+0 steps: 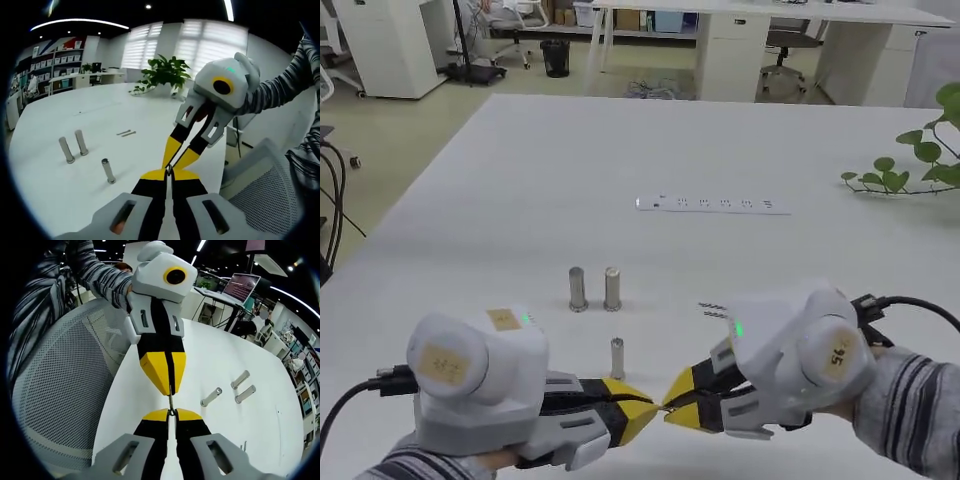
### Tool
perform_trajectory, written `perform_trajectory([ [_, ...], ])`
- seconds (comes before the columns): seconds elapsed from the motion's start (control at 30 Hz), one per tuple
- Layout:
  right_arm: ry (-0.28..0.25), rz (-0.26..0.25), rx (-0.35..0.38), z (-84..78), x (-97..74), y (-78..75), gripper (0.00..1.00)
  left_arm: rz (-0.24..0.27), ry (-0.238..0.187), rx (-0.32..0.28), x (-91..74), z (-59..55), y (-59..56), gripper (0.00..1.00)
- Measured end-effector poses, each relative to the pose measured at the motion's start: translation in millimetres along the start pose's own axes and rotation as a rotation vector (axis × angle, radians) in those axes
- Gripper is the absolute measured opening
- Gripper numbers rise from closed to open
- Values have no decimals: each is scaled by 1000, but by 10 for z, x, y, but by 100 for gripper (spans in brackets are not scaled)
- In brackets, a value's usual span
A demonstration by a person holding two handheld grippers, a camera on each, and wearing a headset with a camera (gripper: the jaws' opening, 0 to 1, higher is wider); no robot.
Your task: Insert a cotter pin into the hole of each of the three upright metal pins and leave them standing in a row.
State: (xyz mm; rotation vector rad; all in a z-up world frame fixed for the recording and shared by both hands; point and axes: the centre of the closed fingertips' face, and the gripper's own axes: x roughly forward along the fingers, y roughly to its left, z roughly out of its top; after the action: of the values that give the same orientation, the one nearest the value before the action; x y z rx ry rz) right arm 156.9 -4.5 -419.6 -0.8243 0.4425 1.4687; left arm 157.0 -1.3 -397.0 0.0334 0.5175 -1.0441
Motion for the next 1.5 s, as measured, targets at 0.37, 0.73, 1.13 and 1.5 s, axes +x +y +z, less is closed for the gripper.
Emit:
perform_trajectory([
  [0.37, 66, -29, -10, -72, 5, -62, 0, 67, 9, 24, 46, -40, 94, 0],
  [0.73, 127, -116, 31, -214, 38, -309, 0, 243, -3, -4, 4, -120, 437, 11],
  [1.13, 176, -179, 84, -296, 140, -622, 0, 383, -19, -29, 69, -168, 782, 25],
  [1.5, 211, -196, 129, -384, 302, -775, 0, 459, 13, -38, 195, -258, 1047, 24],
])
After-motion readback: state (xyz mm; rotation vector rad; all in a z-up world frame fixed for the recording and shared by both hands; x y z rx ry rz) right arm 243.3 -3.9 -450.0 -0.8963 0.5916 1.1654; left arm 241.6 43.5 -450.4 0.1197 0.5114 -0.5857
